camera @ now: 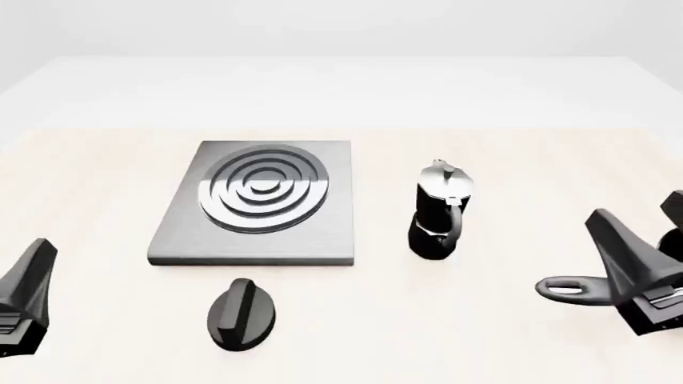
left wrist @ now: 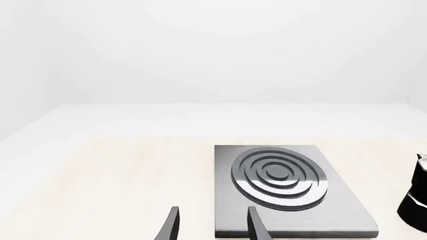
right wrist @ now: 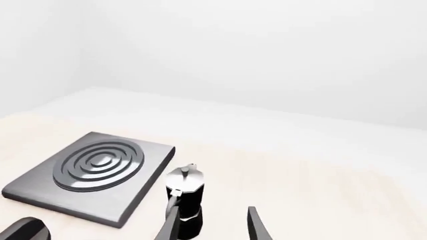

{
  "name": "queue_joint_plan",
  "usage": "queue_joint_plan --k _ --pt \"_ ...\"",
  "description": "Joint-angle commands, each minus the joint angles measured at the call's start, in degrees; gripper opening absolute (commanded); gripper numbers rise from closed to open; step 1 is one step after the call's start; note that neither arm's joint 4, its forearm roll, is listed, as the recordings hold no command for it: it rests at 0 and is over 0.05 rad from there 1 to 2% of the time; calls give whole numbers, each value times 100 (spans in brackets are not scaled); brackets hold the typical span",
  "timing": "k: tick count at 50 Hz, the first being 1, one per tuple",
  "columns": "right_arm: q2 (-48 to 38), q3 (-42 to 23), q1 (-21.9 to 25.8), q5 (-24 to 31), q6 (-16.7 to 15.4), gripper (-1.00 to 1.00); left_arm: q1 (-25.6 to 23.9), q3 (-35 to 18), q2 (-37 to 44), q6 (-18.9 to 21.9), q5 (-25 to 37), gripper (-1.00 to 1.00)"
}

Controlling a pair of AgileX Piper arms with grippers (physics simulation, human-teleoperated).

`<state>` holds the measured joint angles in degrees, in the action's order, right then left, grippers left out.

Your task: Put the moka pot on the stove.

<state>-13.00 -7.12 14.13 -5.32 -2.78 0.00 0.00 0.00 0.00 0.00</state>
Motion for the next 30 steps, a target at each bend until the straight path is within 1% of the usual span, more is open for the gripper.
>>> queue_joint_plan --k 1,6,14,26,30 --pt "-427 52 218 -436 14 100 0 0 0 0 0 100" --pt "-640 51 283 -661 35 100 0 0 0 0 0 100" --pt "-1298 106 403 -1312 5 100 0 0 0 0 0 100" --pt "-2006 179 546 -1986 6 100 0 0 0 0 0 100" --pt "-2351 208 604 -2303 14 100 0 0 0 0 0 100"
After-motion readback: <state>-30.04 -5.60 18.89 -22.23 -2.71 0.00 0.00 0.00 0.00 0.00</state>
